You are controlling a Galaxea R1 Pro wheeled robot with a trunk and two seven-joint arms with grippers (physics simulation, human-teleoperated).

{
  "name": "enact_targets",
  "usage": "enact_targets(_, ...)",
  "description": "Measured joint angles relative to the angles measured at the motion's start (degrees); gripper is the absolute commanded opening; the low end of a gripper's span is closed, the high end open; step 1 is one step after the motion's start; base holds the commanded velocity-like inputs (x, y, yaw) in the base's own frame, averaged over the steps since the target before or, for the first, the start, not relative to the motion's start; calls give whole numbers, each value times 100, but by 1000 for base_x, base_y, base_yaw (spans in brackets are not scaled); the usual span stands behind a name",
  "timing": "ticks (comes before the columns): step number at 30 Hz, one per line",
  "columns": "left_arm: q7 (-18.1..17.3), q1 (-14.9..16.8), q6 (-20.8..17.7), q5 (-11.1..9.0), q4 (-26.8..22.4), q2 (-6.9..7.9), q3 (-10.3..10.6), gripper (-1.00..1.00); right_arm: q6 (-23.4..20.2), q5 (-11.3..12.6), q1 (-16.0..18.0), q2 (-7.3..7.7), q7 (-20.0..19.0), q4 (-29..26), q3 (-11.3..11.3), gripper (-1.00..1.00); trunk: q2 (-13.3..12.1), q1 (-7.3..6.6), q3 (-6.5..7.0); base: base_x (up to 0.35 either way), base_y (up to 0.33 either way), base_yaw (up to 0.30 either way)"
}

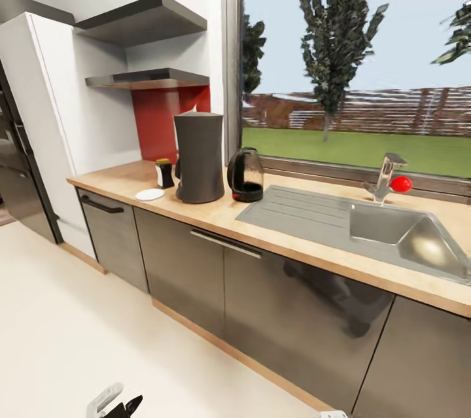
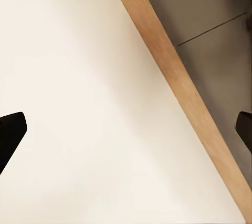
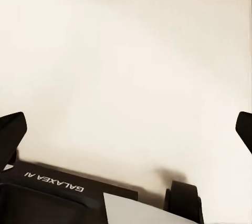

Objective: Set up a coffee station on the kitchen countertop: keep the coffee maker on the countertop, move the bottle of coffee from the kitchen shelf to the counter next to the coffee maker, place a paper coffee filter on top of the coffee maker, put the saucer next to the coffee maker with the coffee cup on the saucer, and place the electric kettle next to the coffee maker.

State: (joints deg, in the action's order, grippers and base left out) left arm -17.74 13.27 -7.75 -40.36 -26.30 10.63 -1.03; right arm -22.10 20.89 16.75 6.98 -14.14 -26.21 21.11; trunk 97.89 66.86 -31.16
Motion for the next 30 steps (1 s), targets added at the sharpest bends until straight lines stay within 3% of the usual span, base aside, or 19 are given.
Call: enact_targets(30,9,-1,3,0,114,-7,8,100,-5,-1,1,-1,0,1,0,100,0,2,76,-69,-136,-158)
